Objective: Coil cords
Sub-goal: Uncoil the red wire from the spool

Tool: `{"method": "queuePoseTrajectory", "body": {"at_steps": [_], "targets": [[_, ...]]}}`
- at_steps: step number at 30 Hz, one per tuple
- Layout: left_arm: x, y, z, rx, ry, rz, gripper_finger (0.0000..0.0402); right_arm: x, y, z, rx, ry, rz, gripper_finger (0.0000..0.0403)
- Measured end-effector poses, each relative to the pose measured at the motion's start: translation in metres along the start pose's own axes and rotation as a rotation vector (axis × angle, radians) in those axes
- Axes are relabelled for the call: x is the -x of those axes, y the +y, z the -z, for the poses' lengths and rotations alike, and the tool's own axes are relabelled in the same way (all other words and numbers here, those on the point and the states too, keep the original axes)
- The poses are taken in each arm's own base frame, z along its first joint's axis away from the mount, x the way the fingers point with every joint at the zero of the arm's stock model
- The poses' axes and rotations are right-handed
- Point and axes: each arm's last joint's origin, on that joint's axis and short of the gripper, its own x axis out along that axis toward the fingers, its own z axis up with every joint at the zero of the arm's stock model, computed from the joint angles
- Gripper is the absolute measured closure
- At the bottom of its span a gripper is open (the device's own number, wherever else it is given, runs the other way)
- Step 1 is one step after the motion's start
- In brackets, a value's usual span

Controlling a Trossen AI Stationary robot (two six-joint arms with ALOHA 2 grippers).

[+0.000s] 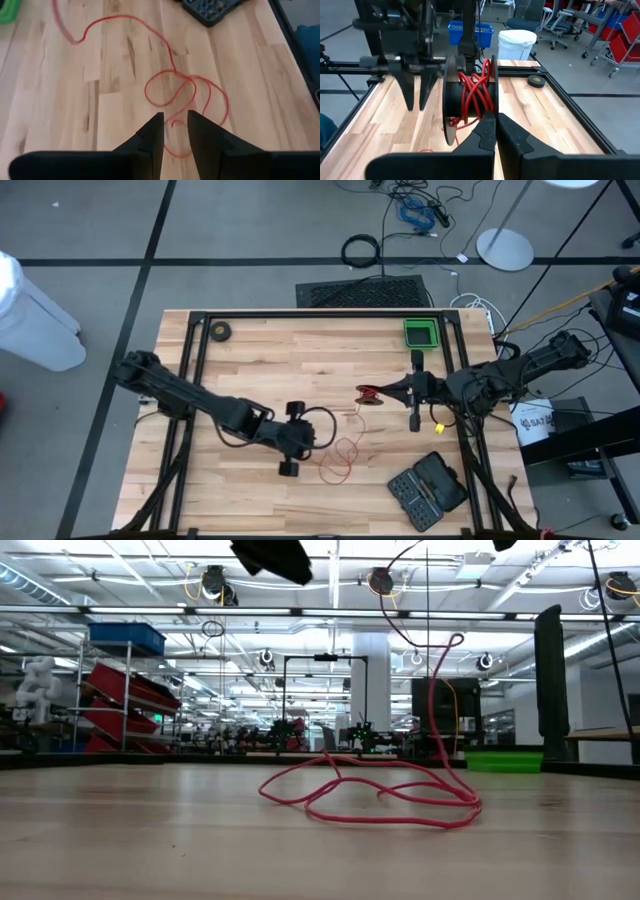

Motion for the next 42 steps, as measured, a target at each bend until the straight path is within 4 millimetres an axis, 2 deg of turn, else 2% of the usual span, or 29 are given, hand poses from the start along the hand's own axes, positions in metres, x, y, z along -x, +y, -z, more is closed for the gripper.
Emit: {"method": "queuePoseTrajectory", "body": {"at_steps": [9,16,19,22,26,30,37,42], "targets": [[0.026,0.005,0.0,0.083,-0.009,-0.039,0.0308,0.0,0.0,0.0,0.0,0.0,0.0,0.0403],[0.027,0.009,-0.002,0.101,-0.052,-0.166,0.0308,0.0,0.0,0.0,0.0,0.001,0.0,0.0403],[0.027,0.011,-0.008,0.141,-0.125,-0.235,0.0308,0.0,0.0,0.0,0.0,0.0,0.0,0.0403],[0.028,0.01,-0.017,0.16,-0.219,-0.231,0.0308,0.0,0.0,0.0,0.0,0.0,0.0,0.0403],[0.022,0.007,-0.028,0.127,-0.322,-0.228,0.0308,-0.002,0.001,0.001,-0.007,0.004,0.0,0.0403],[0.007,0.003,-0.035,0.071,-0.388,-0.263,0.0308,-0.006,0.003,0.002,-0.003,0.014,0.0,0.0403],[-0.028,-0.003,-0.03,-0.02,-0.346,-0.286,0.0308,-0.011,0.006,0.004,0.019,0.025,0.001,0.0403],[-0.035,0.0,-0.028,-0.042,-0.322,-0.314,0.0306,-0.011,0.006,0.004,0.02,0.023,0.001,0.0403]]}}
